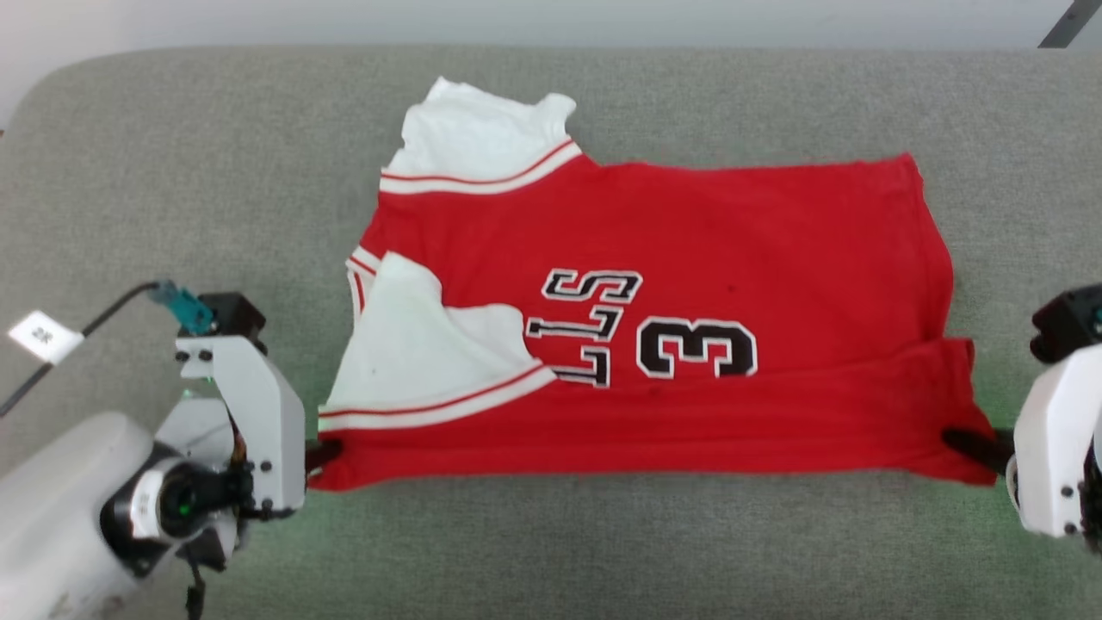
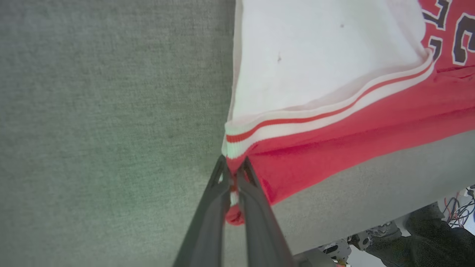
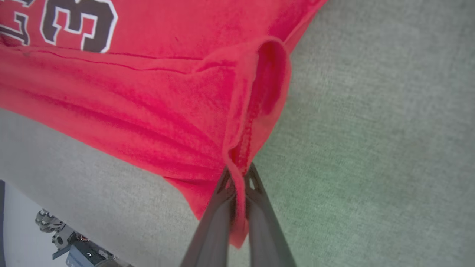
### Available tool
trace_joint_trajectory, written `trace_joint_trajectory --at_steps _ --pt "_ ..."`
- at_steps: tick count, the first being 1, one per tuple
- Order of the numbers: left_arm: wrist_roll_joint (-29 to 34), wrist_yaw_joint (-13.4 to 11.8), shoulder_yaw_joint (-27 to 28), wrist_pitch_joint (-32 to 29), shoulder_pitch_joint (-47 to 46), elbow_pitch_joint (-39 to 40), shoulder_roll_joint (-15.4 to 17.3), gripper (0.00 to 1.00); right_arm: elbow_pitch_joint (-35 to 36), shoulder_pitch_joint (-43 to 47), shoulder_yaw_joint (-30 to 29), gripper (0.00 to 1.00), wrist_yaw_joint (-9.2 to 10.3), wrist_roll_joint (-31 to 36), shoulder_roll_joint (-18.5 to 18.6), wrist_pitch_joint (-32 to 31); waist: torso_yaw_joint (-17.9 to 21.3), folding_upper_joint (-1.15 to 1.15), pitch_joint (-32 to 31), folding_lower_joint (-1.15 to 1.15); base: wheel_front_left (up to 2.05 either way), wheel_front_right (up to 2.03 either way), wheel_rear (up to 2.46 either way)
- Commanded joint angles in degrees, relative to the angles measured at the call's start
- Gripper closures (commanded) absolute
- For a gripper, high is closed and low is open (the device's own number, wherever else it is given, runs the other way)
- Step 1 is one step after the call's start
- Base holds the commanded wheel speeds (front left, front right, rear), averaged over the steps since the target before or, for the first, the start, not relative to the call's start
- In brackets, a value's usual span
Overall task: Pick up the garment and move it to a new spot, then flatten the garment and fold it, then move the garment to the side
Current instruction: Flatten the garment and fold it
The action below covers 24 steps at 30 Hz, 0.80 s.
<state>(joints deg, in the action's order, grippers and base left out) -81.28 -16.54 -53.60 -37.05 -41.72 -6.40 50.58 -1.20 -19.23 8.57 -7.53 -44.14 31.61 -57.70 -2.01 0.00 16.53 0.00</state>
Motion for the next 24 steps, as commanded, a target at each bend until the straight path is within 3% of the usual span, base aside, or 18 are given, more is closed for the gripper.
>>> trace_joint_trajectory --at_steps 1,7,11,13,14,15,17,18,19,20,22,24 --pt "-0.23 -1.09 -0.11 -0.09 1.39 1.02 1.01 1.0 0.84 1.78 -0.84 1.0 0.08 0.04 0.59 -1.06 -0.08 0.0 -0.23 0.0 0.0 0.0 0.0" --pt "-0.63 -3.25 -0.77 0.04 4.28 4.94 2.85 1.0 3.54 5.89 -3.04 1.0 0.08 -0.26 0.4 -3.31 -0.21 0.0 -0.36 0.0 0.0 0.0 0.0" --pt "-0.42 -3.16 -1.11 0.97 5.67 5.52 2.7 0.97 4.33 7.49 -4.07 1.0 0.08 0.67 -0.69 -3.07 -0.12 0.0 -0.52 0.0 0.0 0.0 0.0" --pt "-0.16 -2.99 -1.23 1.7 6.1 5.12 2.31 0.57 4.43 8.21 -4.25 1.0 0.08 1.21 -1.32 -2.87 -0.08 0.0 -0.7 0.0 0.0 0.0 0.0" --pt "-0.11 -2.9 -1.31 1.73 6.29 4.93 2.13 0.5 4.49 8.5 -4.17 1.0 0.08 1.42 -1.63 -2.73 -0.08 0.0 -0.83 0.0 0.0 0.0 0.0" --pt "-0.05 -2.71 -1.36 1.87 6.39 4.83 1.99 0.18 4.72 8.39 -4.07 0.77 0.08 1.59 -1.93 -2.23 -0.04 0.0 -1.01 0.0 0.0 0.0 0.0" --pt "0.39 -2.44 -1.42 2.27 6.28 4.73 1.86 0.02 4.77 8.54 -3.76 0.59 0.08 1.93 -2.16 -1.94 0.04 0.0 -1.42 0.0 0.0 0.0 0.0" --pt "0.52 -2.34 -1.41 2.46 6.16 4.6 1.9 0.0 4.82 8.72 -3.66 0.55 0.08 2.32 -2.16 -1.81 0.06 0.0 -1.66 0.0 0.0 0.0 0.0" --pt "0.75 -2.28 -1.46 2.41 6.02 4.61 2.12 0.0 4.97 8.85 -3.64 0.4 0.08 2.43 -2.26 -1.59 0.11 0.0 -1.84 0.0 0.0 0.0 0.0" --pt "0.75 -2.28 -1.46 2.41 6.02 4.61 2.12 0.0 4.97 8.85 -3.64 0.4 0.08 2.43 -2.26 -1.59 0.11 0.0 -1.84 0.0 0.0 0.0 0.0" --pt "1.13 -2.23 -1.43 2.24 5.53 4.88 2.52 0.0 5.16 9.11 -3.77 0.02 0.08 2.65 -2.41 -1.39 0.19 0.0 -2.25 0.0 0.0 0.0 0.0" --pt "1.47 -2.3 -1.26 2.05 5.03 5.27 3.07 0.0 5.53 9.48 -4.02 0.0 0.08 2.91 -2.41 -1.1 0.33 0.0 -2.74 0.0 0.0 0.0 0.0"
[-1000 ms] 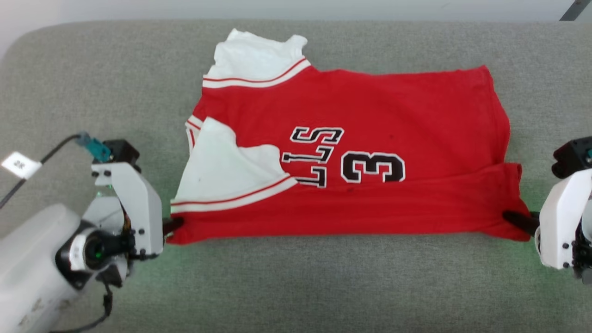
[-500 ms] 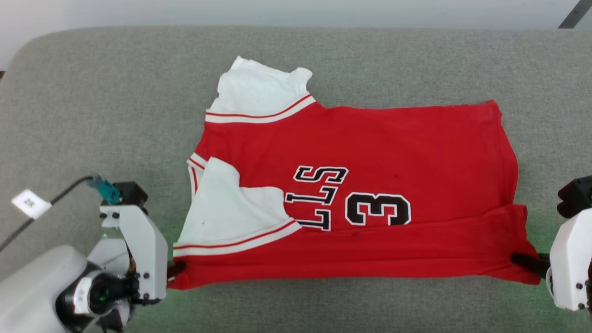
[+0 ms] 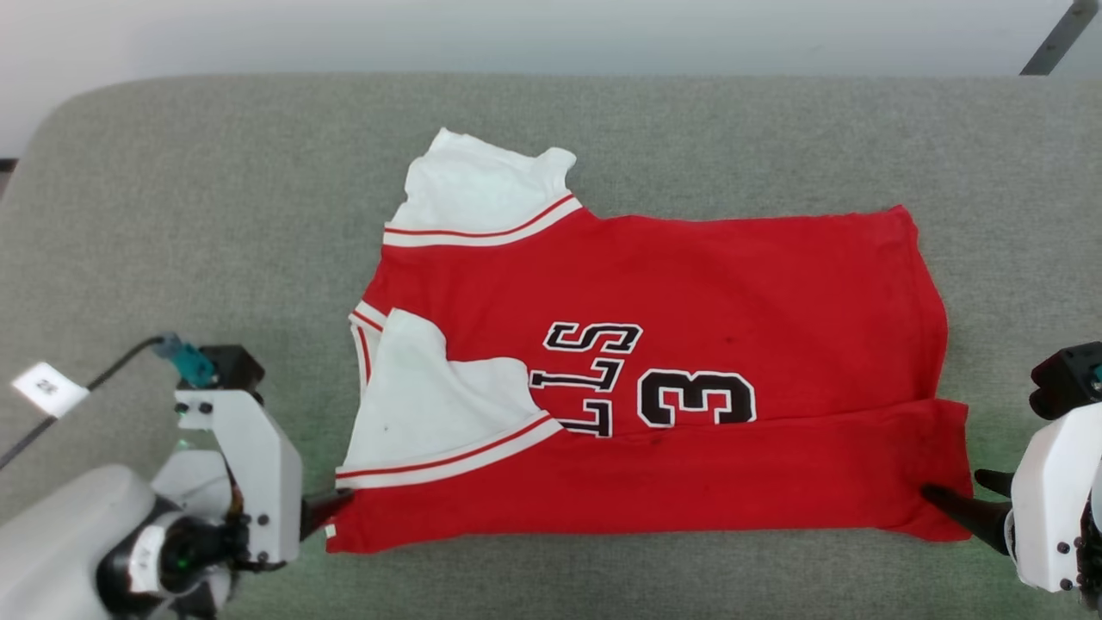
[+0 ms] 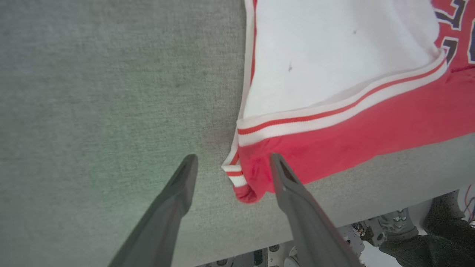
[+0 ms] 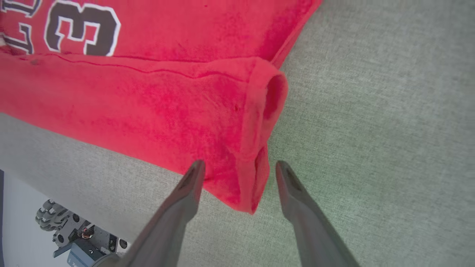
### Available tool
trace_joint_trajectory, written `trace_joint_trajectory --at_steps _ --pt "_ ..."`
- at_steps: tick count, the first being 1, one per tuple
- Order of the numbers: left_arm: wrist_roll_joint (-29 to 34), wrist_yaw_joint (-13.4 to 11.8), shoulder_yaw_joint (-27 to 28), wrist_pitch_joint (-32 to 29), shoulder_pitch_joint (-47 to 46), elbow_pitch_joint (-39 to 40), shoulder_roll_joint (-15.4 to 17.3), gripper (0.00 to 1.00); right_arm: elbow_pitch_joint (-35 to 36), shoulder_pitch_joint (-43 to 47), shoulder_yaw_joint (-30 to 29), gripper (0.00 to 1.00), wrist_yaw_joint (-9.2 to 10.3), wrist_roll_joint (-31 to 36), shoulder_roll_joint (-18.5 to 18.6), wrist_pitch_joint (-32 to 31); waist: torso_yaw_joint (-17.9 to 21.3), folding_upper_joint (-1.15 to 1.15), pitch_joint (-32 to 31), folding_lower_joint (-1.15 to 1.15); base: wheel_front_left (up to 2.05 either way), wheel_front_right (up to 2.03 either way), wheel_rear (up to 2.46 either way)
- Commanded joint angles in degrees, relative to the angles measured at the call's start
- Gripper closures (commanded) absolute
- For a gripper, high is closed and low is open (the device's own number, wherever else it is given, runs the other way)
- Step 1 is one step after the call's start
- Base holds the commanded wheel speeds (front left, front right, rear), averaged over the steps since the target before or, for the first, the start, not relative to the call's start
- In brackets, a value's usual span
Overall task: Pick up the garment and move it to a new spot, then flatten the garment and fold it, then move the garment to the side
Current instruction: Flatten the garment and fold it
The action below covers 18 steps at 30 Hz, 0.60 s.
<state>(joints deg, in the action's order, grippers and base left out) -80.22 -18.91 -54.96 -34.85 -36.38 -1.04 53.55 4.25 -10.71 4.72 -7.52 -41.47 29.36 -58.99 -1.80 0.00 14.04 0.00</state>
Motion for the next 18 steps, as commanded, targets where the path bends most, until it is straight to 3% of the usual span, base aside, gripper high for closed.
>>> trace_joint_trajectory --at_steps 1,10,14,18 --pt "0.53 -0.06 0.2 -0.29 -0.61 0.13 0.54 0.0 0.36 1.06 -0.32 0.0 0.07 0.32 -0.28 0.37 0.23 0.0 -0.47 0.0 0.0 0.0 0.0" --pt "3.04 -0.62 2.31 -0.12 -5.04 2.38 3.16 0.0 3.4 1.7 -1.89 0.0 0.06 1.69 -1.42 4.89 2.19 0.0 -1.85 0.0 0.0 0.0 0.0" --pt "5.42 0.75 3.67 1.73 -9.02 1.46 2.06 0.0 5.97 1.58 -3.29 0.0 0.05 2.81 -3.0 10.73 3.32 0.0 -1.56 0.0 0.0 0.0 0.0" --pt "8.87 3.33 4.46 4.84 -13.45 -1.47 -0.37 0.0 8.42 -0.08 -5.33 0.0 0.05 6.06 -5.57 21.22 4.55 0.0 -0.61 0.0 0.0 0.0 0.0"
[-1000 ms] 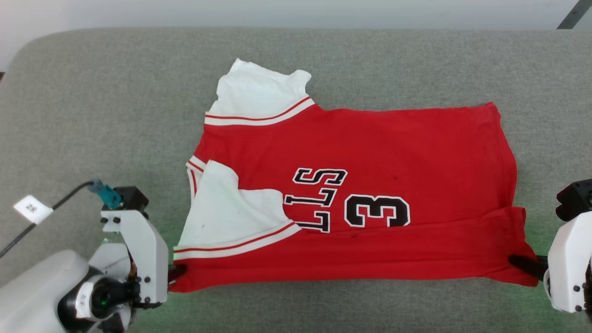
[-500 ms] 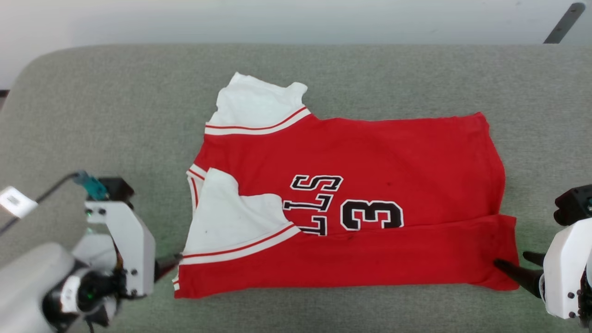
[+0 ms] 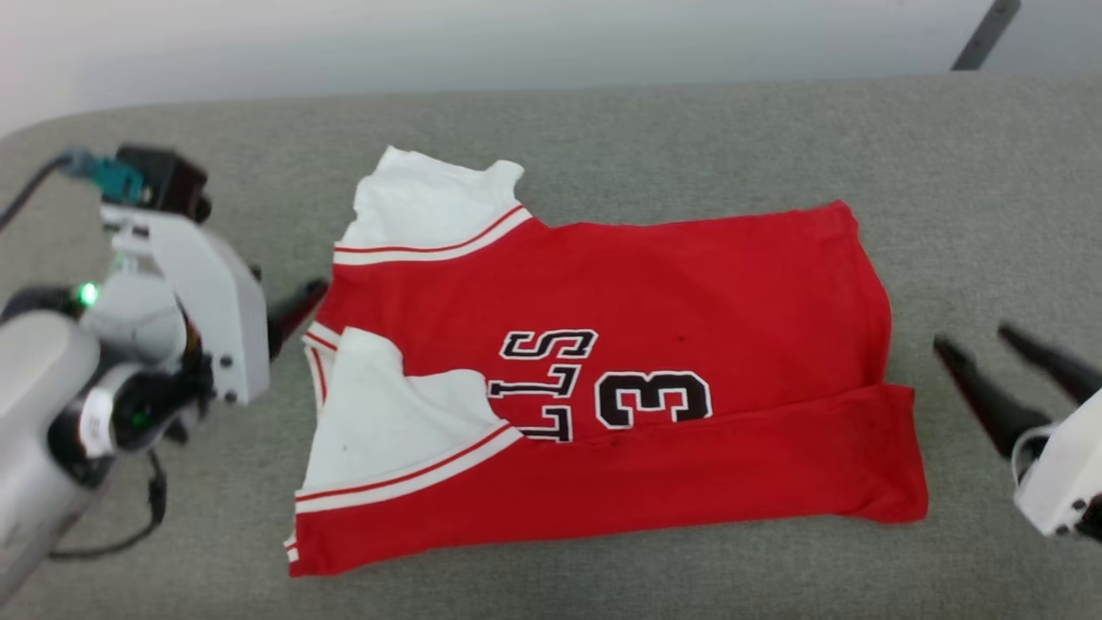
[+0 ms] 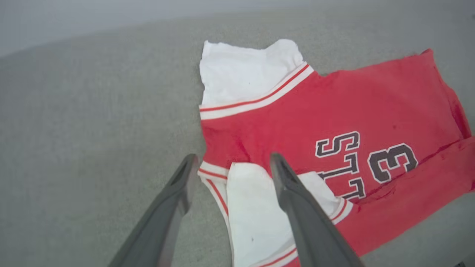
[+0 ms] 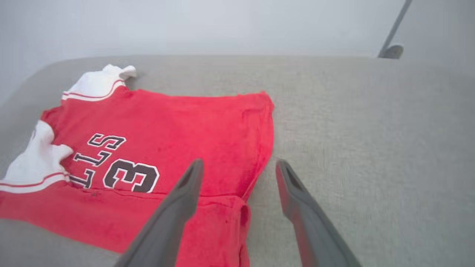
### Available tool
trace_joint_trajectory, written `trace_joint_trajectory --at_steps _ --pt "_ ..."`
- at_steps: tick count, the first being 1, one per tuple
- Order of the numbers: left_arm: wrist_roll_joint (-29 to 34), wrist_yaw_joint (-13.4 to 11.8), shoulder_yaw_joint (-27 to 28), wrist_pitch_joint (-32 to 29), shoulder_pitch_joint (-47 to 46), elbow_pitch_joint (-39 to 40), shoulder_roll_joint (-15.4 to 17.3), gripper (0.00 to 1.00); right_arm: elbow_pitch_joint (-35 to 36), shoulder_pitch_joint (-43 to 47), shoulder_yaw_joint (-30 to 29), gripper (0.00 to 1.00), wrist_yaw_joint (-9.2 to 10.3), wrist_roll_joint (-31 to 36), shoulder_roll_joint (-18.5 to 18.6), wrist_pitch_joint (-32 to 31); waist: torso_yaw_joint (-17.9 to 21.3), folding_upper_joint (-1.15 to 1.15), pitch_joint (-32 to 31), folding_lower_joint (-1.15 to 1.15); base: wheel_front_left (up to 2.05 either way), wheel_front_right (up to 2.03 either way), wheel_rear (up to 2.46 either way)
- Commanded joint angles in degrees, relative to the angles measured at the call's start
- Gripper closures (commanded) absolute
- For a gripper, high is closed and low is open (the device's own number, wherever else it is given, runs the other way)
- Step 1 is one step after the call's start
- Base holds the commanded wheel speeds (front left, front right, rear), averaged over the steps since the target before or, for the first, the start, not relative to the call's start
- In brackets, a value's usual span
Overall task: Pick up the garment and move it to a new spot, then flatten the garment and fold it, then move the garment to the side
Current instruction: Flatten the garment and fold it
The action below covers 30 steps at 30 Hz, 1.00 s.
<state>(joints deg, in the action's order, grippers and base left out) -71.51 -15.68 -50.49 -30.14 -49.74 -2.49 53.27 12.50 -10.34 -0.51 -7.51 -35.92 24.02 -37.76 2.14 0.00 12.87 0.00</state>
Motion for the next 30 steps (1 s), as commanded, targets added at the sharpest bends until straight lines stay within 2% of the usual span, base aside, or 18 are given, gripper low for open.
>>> trace_joint_trajectory --at_steps 1,7,13,21,28,30 --pt "0.9 0.69 0.15 0.72 -1.24 -0.8 -0.65 0.0 0.76 -1.04 -0.2 0.0 0.04 1.3 -0.76 3.03 1.03 0.0 0.88 0.0 0.0 0.0 0.0" --pt "4.34 4.45 0.09 2.83 -6.85 -6.65 -4.19 0.0 2.24 -3.16 1.47 0.0 0.04 9.38 -1.01 21.82 3.41 0.0 3.24 0.0 0.0 0.0 0.0" --pt "7.75 7.97 -0.37 4.47 -12.64 -13.22 -7.11 0.0 1.09 -4.62 2.76 0.0 0.04 14.98 -2.44 34.83 5.49 0.0 6.64 0.0 0.0 0.0 0.0" --pt "11.53 12.69 -0.73 6.02 -20.77 -23.34 -10.15 0.0 -0.12 -6.06 3.61 0.0 0.04 16.91 -4.94 40.32 7.87 0.0 12.5 0.0 0.0 0.0 0.0" --pt "12.0 16.76 -2.18 0.81 -26.08 -31.23 -11.08 0.0 -1.81 -7.58 5.13 0.0 0.04 16.5 -5.87 42.1 9.68 0.0 16.9 0.0 0.0 0.0 0.0" --pt "11.04 17.25 -2.14 -1.03 -27.04 -33.22 -11.48 0.0 -2.1 -8.24 5.67 0.0 0.04 16.43 -5.81 42.67 10.22 0.0 17.71 0.0 0.0 0.0 0.0"
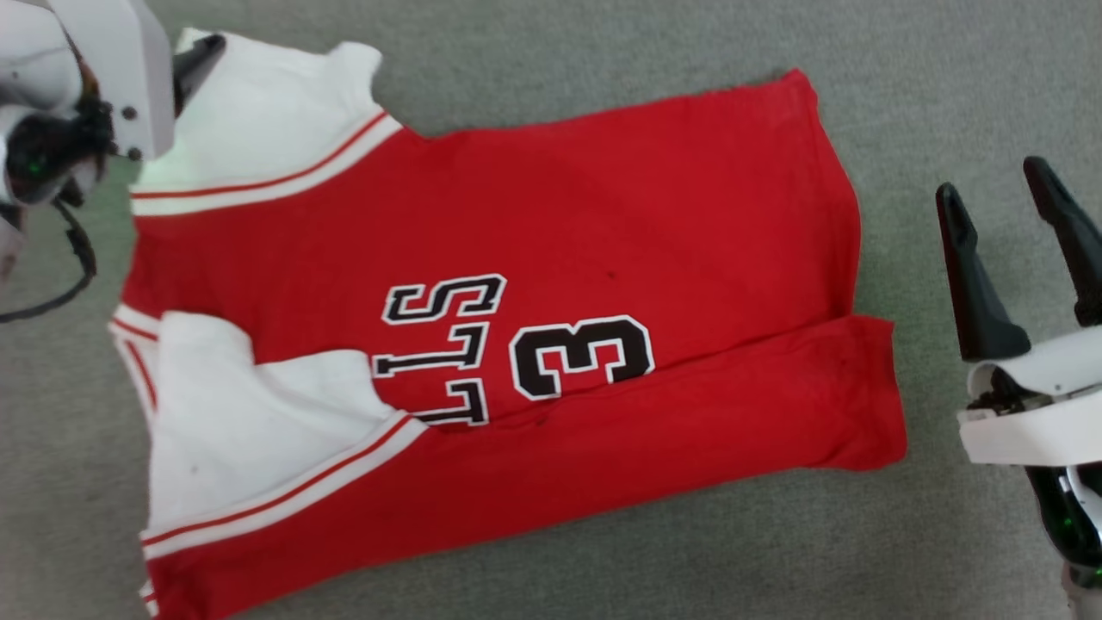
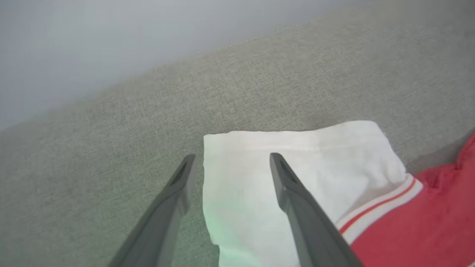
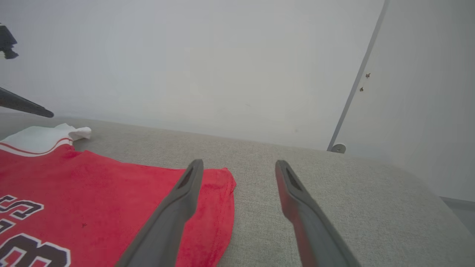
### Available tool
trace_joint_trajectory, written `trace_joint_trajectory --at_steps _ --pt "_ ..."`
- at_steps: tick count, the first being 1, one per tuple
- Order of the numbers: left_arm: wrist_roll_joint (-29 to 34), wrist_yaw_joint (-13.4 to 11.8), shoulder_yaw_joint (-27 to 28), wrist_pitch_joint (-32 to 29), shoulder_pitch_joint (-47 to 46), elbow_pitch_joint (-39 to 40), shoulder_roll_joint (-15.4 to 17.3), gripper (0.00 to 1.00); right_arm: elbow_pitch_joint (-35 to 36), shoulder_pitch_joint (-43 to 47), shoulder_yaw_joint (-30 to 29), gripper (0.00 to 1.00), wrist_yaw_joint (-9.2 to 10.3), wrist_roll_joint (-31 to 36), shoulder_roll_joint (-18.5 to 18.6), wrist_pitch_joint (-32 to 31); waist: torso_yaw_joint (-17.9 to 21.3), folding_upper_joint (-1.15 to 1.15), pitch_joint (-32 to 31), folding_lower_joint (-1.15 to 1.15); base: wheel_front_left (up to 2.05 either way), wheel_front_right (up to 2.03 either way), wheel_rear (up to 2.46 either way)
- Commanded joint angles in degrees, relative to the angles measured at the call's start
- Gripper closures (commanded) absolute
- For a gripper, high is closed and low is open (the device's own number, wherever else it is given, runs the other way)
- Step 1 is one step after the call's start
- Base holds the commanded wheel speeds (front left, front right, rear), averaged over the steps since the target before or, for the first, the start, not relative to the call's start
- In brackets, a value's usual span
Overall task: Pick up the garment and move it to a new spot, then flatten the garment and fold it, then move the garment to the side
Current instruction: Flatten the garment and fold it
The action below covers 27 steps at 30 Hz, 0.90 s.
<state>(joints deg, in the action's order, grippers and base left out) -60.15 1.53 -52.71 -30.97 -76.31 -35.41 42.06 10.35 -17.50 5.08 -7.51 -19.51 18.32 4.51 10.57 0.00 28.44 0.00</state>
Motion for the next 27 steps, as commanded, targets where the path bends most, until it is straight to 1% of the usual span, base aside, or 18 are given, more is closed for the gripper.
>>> trace_joint_trajectory --at_steps 1,6,9,15,17,18,19,21,25,27 --pt "-0.39 0.17 -0.02 -1.12 -1.07 -1.26 -0.33 0.0 -0.26 -1.01 0.14 0.0 0.04 -0.18 -0.15 0.52 1.98 0.0 2.49 0.0 0.0 0.0 0.0" --pt "0.3 0.82 -1.39 -5.28 -3.11 -4.93 -0.24 0.0 -1.29 -1.45 0.47 0.0 0.04 -0.85 -0.23 0.41 2.93 0.0 3.86 0.0 0.0 0.0 0.0" --pt "-0.09 0.59 -1.7 -7.19 -3.72 -7.11 -0.65 0.0 -1.75 -1.66 0.55 0.0 0.04 -1.24 -0.23 0.37 3.35 0.0 4.41 0.0 0.0 0.0 0.0" --pt "-0.33 -0.89 -2.73 -11.42 -4.05 -11.17 -1.45 0.0 -2.03 -2.1 0.75 0.0 0.04 -1.89 0.12 -0.26 3.81 0.0 5.19 0.0 0.0 0.0 0.0" --pt "-1.79 -1.37 -2.39 -13.23 -3.68 -12.28 -2.3 0.0 -1.92 -2.16 0.7 0.0 0.04 -2.45 0.02 -0.8 3.88 0.0 5.43 0.0 0.0 0.0 0.0" --pt "-2.04 -1.32 -2.59 -14.52 -3.37 -12.56 -2.76 0.66 -1.82 -2.32 0.86 0.0 0.04 -2.65 0.17 -1.06 3.85 0.0 5.49 0.0 0.0 0.0 0.0" --pt "-2.76 -1.58 -2.59 -15.7 -3.02 -13.06 -3.11 1.0 -1.58 -2.5 0.89 0.0 0.04 -2.72 0.35 -1.51 3.82 0.0 5.55 0.0 0.0 0.0 0.0" --pt "-3.17 -1.8 -2.89 -17.38 -2.65 -13.45 -3.58 1.0 -1.08 -2.92 0.75 0.0 0.04 -3.33 0.36 -2.53 3.7 0.0 5.57 0.0 0.0 0.0 0.0" --pt "-3.19 -1.31 -2.44 -15.94 -3.32 -12.88 -3.84 1.0 0.37 -4.27 -0.91 0.0 0.04 -4.18 -0.23 -5.81 3.38 0.0 5.61 0.0 0.0 0.0 0.0" --pt "-3.34 -1.2 -2.31 -15.76 -3.48 -12.96 -4.3 1.0 0.53 -5.7 -1.22 0.0 0.04 -4.85 -0.63 -9.18 2.99 0.0 5.57 0.0 0.0 0.0 0.0"
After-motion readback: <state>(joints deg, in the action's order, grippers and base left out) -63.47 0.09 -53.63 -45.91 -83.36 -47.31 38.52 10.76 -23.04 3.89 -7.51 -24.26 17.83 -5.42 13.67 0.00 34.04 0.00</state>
